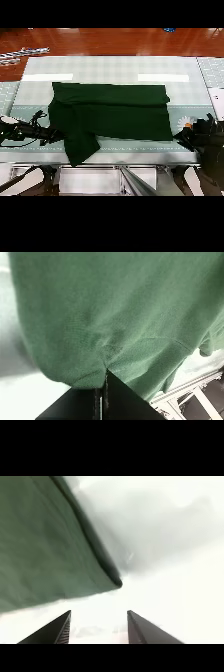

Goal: Fold the shirts.

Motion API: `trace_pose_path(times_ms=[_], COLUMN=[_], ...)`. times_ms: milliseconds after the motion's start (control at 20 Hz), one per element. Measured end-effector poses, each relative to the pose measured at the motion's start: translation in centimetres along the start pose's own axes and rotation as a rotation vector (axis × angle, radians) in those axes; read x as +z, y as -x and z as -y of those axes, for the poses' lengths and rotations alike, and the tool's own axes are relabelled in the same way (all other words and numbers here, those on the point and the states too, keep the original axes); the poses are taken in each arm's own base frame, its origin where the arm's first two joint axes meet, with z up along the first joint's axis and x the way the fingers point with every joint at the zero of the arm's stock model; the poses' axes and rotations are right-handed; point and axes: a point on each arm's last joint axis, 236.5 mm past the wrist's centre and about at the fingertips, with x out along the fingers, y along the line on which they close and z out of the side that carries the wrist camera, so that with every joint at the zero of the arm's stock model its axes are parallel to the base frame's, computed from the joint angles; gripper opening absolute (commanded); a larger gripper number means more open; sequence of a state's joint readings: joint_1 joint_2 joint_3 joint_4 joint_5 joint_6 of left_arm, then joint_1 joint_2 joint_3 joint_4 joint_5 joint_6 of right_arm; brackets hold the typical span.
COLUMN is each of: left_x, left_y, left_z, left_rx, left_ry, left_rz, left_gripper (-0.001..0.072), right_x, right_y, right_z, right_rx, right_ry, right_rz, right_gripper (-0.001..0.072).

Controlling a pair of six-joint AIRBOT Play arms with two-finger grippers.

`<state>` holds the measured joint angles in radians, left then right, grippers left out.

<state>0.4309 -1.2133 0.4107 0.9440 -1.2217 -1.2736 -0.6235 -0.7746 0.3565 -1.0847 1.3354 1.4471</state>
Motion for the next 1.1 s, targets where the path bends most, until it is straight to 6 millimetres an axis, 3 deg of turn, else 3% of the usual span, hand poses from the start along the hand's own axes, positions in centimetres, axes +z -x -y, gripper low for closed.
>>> trace_pose_path(times_ms=[300,550,600,700,900,1000,1100], left_x=[0.0,0.0,0.0,0.0,1.4,4.5,6.5], left_y=[0.0,0.0,0.0,0.0,1.1,2.7,4.9], left_z=[0.0,-0.1,-0.1,0.0,0.4,1.2,3.6], left_rx=[0.001,0.003,0.003,0.002,0.014,0.022,-0.024], left_ry=[-0.002,-0.003,-0.003,-0.003,-0.032,-0.065,-0.096], left_rz=[-0.001,-0.001,-0.002,-0.001,0.033,0.138,0.195], left_gripper=[0.0023,0.0023,0.0022,0.0023,0.0023,0.0023,0.0022], right_x=[0.4,1.6,1.6,2.2,4.2,4.9,6.0], right_y=[-1.8,-3.1,-3.6,-4.5,-4.1,-2.9,-1.6], right_z=[0.8,-0.8,-1.3,-2.2,-4.7,-6.2,-7.4], right_rx=[0.007,0.085,0.1,0.105,0.13,0.148,0.155], right_ry=[-0.046,-0.071,-0.065,-0.024,0.094,0.144,0.183], right_rz=[-0.062,-0.063,-0.072,-0.065,-0.012,-0.001,0.028], right_gripper=[0.0411,0.041,0.0373,0.0019,0.0019,0.0019,0.0019])
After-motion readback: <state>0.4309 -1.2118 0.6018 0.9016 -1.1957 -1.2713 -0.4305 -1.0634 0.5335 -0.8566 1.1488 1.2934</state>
